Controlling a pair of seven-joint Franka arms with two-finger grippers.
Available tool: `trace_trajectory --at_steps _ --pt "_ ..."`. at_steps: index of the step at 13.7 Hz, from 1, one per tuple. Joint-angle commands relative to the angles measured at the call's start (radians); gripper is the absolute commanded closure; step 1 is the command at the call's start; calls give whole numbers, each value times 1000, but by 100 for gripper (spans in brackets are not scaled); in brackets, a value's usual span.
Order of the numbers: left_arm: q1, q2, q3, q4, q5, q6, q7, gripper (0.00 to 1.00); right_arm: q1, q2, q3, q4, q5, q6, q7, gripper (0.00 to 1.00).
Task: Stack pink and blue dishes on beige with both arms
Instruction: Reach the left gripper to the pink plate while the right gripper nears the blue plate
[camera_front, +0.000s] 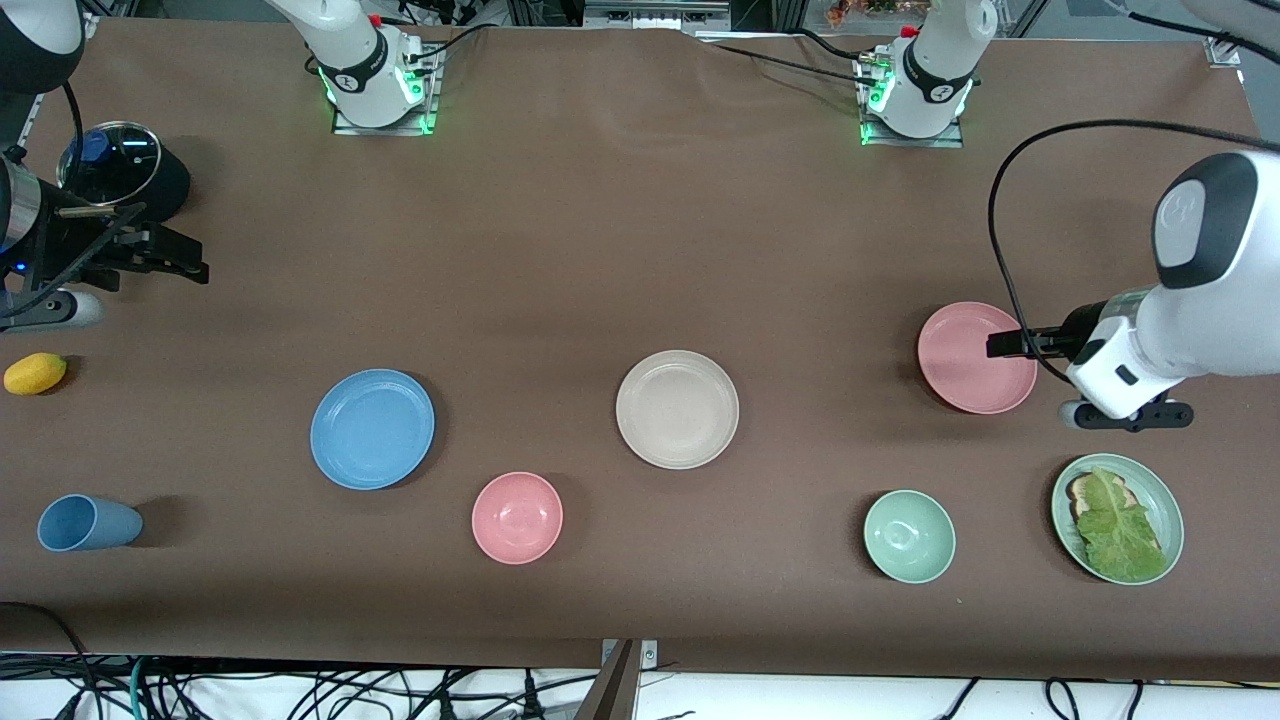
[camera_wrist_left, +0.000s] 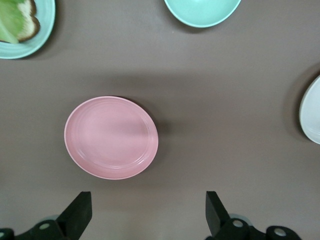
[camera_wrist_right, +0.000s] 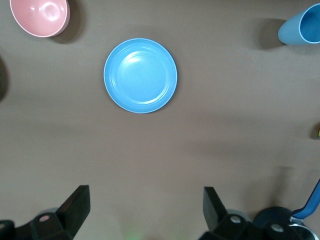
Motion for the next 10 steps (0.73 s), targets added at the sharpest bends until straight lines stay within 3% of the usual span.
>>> trace_trajectory --at_steps 1,5,10 --pt "21 53 -1 -2 7 53 68 0 -4 2 2 6 14 -9 -14 0" --pt "134 65 -3 -75 3 113 242 0 -7 36 1 1 12 29 -20 0" --pt "223 32 19 -276 -39 326 487 0 -11 74 -1 -50 8 143 -45 0"
